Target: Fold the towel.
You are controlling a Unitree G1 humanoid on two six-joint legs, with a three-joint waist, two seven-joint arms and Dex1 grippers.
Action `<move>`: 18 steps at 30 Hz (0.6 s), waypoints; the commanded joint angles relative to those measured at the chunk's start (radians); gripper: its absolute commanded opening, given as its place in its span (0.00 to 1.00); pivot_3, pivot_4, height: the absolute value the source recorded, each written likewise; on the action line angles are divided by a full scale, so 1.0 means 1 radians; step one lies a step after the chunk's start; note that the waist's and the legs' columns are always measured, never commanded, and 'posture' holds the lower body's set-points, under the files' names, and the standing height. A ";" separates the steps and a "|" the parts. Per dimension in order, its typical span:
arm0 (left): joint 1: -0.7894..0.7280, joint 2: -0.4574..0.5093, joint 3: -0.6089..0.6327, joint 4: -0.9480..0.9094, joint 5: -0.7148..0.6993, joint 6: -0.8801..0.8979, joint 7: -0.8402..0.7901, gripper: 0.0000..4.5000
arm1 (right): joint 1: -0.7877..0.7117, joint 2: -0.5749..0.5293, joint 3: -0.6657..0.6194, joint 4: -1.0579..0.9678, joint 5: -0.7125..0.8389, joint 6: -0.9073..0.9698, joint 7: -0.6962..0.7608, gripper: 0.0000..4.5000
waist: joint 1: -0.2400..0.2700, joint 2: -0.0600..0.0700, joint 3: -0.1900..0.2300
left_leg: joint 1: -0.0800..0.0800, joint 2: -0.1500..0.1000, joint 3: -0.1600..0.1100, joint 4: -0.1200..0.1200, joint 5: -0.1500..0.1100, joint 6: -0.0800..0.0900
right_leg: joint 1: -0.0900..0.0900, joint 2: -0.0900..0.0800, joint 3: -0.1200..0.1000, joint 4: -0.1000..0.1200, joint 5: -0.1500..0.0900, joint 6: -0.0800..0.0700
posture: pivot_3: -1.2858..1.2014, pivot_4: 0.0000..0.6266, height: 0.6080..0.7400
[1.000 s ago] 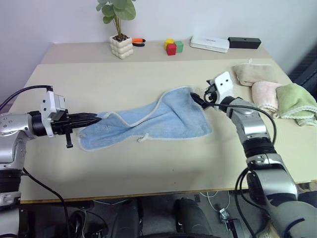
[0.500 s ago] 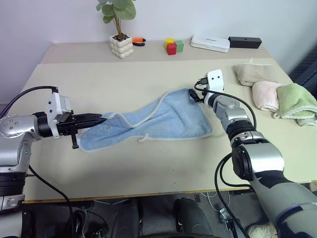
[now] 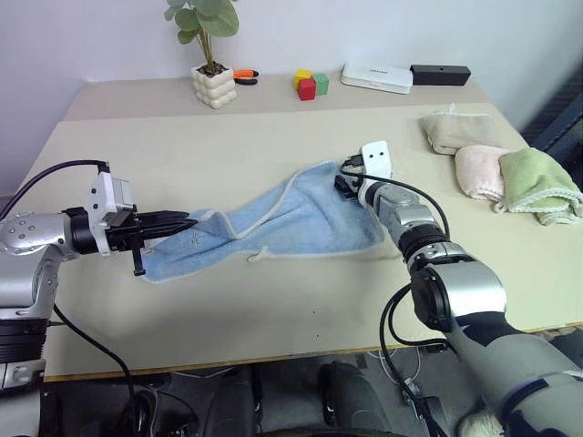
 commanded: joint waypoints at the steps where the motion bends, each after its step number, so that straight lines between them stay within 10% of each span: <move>1: 0.004 0.004 0.010 -0.021 -0.005 -0.010 -0.002 0.00 | -0.029 0.004 -0.007 -0.005 0.001 0.012 0.010 0.47 | 0.001 0.000 0.000 | 0.000 0.000 0.000 0.000 0.000 0.000 | 0.000 0.000 0.000 0.000 0.000 0.000 | 0.52 0.24 0.96; 5: 0.003 0.002 0.007 -0.020 -0.003 -0.012 -0.001 0.00 | -0.025 -0.006 -0.016 -0.008 -0.001 0.012 -0.001 0.01 | 0.004 0.000 0.000 | 0.000 0.000 0.000 0.000 0.000 0.000 | 0.000 0.000 0.000 0.000 0.000 0.000 | 0.52 0.24 0.96; 18: -0.097 -0.077 0.082 0.174 0.009 -0.076 0.153 0.00 | 0.122 -0.131 -0.044 -0.323 0.069 -0.069 0.188 0.01 | 0.002 0.000 0.000 | 0.000 -0.001 0.000 0.000 0.000 0.000 | 0.000 -0.001 0.000 0.000 0.000 0.000 | 0.52 0.24 0.96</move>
